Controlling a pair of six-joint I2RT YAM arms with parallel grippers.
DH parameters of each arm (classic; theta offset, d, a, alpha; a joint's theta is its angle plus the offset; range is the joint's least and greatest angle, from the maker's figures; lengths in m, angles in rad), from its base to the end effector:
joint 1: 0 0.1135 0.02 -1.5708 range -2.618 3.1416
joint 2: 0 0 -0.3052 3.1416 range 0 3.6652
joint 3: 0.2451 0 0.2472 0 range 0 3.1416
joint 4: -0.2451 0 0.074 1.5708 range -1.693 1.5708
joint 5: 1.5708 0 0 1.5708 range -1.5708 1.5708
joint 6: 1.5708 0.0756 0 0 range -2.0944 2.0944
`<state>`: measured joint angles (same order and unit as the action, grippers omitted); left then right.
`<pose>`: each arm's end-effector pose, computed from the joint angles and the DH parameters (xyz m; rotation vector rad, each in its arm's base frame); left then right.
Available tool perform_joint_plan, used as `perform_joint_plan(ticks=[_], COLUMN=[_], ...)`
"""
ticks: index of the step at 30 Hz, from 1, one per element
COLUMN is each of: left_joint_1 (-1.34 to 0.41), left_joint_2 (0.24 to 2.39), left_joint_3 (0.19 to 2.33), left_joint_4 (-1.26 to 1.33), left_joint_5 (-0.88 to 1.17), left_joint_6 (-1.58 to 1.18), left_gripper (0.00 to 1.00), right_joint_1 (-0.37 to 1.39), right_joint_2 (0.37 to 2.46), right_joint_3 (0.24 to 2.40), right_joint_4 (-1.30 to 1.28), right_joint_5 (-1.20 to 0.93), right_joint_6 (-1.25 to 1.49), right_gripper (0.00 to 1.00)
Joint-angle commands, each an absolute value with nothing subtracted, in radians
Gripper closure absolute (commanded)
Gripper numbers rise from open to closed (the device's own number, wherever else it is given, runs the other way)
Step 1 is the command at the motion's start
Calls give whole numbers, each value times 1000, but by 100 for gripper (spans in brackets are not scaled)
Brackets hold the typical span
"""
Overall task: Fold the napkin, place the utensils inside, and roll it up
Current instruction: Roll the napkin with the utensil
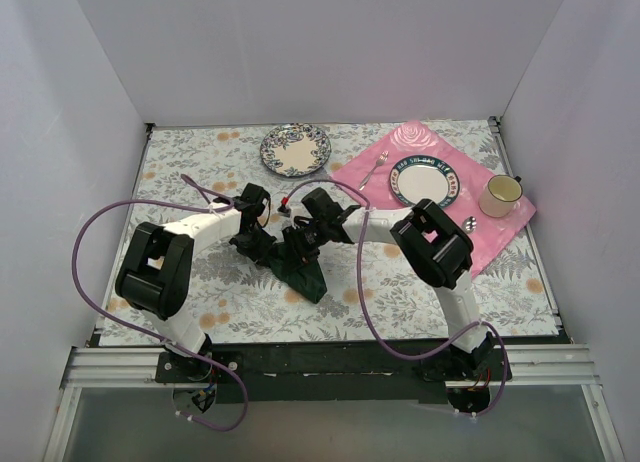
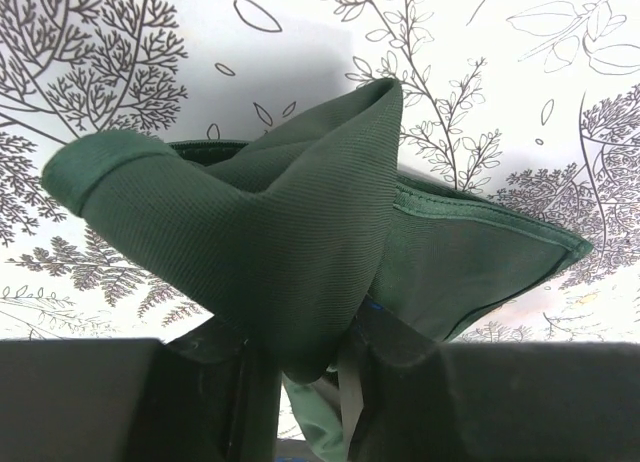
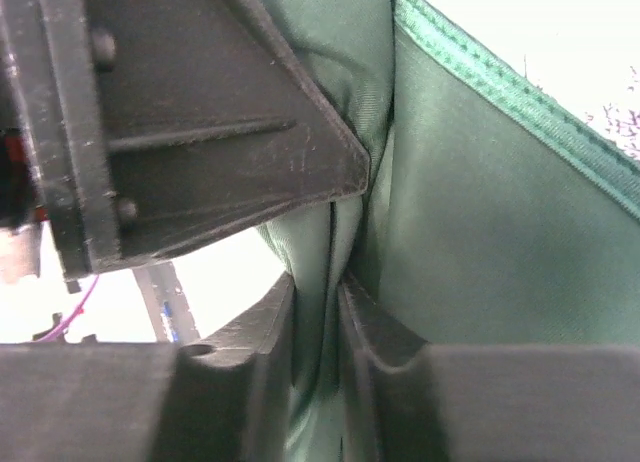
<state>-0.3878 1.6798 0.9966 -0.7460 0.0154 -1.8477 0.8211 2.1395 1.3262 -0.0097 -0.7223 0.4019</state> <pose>0.2756 -0.1138 0.1639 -2.0569 2.3012 -0.2072 0.2916 0.3865 0.1418 -0.9136 2.4516 1.3833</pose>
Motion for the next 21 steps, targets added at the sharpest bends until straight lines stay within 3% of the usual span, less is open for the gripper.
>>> perform_joint_plan(ticks=[1,4,8,16,21], left_joint_1=[-387,-387,-387,-384,-379], left_joint_2=[1723,1723,1733,1726,1726], left_joint_3=[976,979,992,994,991], left_joint_4=[-735,-732,-738,-744,-742], left_joint_5=[-66,-54,-35,-11,-2], left_joint_6=[-1821,-1813,-1804,-1801,-1802], left_gripper=[83,83,83,82,82], right_joint_1=[827,841,906,1094,1192], right_joint_2=[2057,2007,1928,1789,1813], right_joint_3=[1367,1400,1434,1220,1180], right_joint_4=[-162,-268,-388,-114,-26], right_joint_5=[-609,-525,-295,180,304], right_joint_6=[287,216,92,3,-66], right_gripper=[64,48,12,11,16])
